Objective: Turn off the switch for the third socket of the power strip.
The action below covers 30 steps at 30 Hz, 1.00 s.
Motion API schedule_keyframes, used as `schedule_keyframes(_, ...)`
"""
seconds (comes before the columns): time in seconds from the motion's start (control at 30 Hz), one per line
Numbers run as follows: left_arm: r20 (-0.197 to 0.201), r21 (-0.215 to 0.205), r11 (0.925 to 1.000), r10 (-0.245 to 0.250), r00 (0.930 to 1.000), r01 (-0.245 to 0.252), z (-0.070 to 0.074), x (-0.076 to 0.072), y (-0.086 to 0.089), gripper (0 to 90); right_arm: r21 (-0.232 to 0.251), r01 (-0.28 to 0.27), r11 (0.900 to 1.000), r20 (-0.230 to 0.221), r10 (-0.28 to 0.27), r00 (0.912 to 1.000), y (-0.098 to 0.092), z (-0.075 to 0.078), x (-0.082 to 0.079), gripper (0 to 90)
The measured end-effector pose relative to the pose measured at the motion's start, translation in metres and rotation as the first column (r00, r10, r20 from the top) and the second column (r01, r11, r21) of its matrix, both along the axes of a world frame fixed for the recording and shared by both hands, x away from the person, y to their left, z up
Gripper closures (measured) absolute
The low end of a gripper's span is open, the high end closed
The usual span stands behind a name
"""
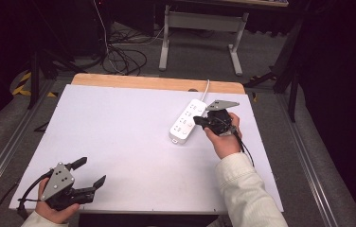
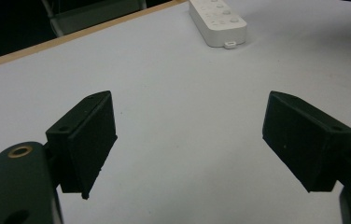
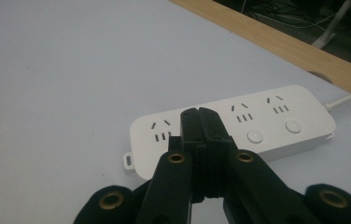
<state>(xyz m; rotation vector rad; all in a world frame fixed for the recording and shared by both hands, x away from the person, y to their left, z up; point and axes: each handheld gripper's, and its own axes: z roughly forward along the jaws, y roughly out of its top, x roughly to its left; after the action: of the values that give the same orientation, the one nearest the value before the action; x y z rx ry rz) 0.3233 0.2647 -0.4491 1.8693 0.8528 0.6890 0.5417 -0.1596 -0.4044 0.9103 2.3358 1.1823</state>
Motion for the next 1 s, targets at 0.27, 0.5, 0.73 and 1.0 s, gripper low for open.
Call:
schedule_keyframes(0.27,-0.001,-0.001,1.0000,-0.001,1.0000,0.001,0.000,0.000,0.000,17.9,-0.026,-0.002,1.000,0.029,0.003,0.9996,0.006,-0.014,0.015,90.0)
schedule_keyframes(0.5,-0.003,-0.002,1.0000,-0.004,1.0000,0.004,0.000,0.001,0.000,17.9,-0.032,0.013,0.999,0.029,-0.012,0.9995,0.009,-0.025,0.025,90.0)
schedule_keyframes(0.73,-0.005,-0.005,1.0000,-0.002,1.0000,0.002,0.000,0.001,0.000,17.9,-0.045,0.013,0.999,0.034,-0.011,0.9993,0.013,-0.035,0.032,90.0)
schedule_keyframes(1.0,-0.006,-0.007,1.0000,-0.003,1.0000,0.003,0.000,0.001,0.000,17.9,-0.037,0.021,0.999,0.023,-0.020,0.9996,0.014,-0.043,0.038,90.0)
